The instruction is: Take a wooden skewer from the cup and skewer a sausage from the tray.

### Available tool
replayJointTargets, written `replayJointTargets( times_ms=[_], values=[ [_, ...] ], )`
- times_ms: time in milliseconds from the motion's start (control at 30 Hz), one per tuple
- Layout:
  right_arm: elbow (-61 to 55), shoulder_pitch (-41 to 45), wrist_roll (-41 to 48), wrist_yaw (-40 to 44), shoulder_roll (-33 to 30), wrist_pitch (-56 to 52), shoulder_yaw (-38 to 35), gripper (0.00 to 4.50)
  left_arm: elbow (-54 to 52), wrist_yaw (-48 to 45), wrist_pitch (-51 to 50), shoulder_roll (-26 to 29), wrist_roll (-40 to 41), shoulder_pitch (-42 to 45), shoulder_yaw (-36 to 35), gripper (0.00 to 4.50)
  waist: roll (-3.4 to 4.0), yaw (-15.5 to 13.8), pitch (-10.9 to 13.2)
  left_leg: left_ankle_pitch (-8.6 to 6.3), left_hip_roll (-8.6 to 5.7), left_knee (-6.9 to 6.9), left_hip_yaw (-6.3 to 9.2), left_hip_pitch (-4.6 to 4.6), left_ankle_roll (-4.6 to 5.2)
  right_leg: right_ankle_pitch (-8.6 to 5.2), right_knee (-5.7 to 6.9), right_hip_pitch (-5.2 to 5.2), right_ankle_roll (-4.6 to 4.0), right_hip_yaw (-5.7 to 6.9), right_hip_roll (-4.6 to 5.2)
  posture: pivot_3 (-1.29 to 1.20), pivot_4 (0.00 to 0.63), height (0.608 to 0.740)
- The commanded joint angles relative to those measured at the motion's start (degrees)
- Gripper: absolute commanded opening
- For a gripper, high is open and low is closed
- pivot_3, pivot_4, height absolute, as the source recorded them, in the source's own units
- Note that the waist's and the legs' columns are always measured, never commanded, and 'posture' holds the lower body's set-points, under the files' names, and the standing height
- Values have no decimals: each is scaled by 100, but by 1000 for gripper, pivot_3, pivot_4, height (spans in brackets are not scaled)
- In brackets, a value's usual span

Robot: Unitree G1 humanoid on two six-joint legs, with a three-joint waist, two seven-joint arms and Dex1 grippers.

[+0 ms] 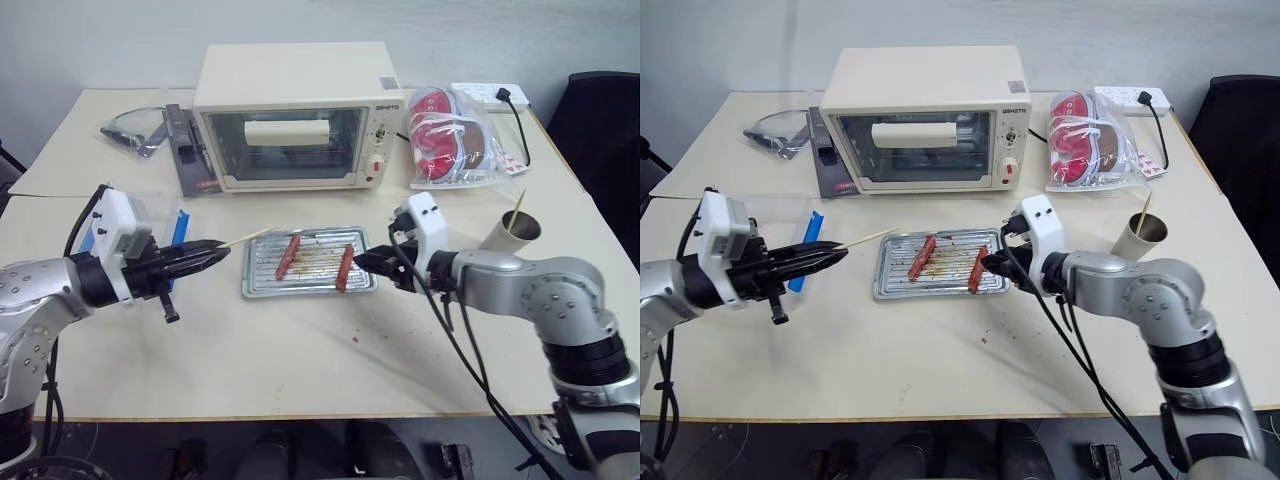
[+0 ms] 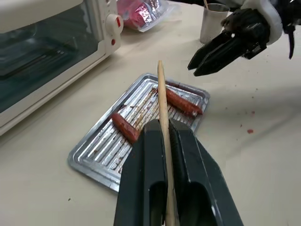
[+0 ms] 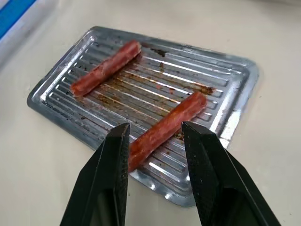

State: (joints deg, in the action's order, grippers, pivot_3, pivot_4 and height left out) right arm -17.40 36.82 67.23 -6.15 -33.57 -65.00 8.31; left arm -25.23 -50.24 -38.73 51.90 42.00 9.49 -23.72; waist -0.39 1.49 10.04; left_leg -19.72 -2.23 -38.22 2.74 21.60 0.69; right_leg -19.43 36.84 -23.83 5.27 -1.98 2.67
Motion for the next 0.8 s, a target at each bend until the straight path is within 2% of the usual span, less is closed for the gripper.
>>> replayJointTargets(
  times_ms=[33, 233, 367, 800],
  values=[
    [64, 52, -756, -2, 282, 39, 200, 1789, -316, -61, -149, 146, 325, -131, -385, 0, 1, -4, 0, 0, 0, 2, 0, 0, 0, 0, 1, 0, 0, 0, 0, 0, 150, 740],
    [190, -4, -1514, -212, 831, -46, 22, 1789, -543, -68, -281, 356, 343, -307, -437, 0, 2, 9, 1, 0, -4, 9, -3, 1, -1, 0, 2, -8, 0, -2, 0, 0, 150, 740],
    [228, 23, -1757, -223, 1184, -160, -83, 2797, -496, -71, -271, 406, 355, -280, -436, 0, 3, 21, 1, 3, -3, 11, -3, 1, -6, -1, 7, -11, -1, -1, -1, 0, 150, 740],
    [381, 113, -2423, -61, 1904, -531, -392, 2797, -356, -66, -139, 388, 249, -5, -151, 0, 3, 29, 1, 10, -6, 11, -5, 1, -15, -1, 26, -21, -2, -4, -2, 0, 150, 740]
  ],
)
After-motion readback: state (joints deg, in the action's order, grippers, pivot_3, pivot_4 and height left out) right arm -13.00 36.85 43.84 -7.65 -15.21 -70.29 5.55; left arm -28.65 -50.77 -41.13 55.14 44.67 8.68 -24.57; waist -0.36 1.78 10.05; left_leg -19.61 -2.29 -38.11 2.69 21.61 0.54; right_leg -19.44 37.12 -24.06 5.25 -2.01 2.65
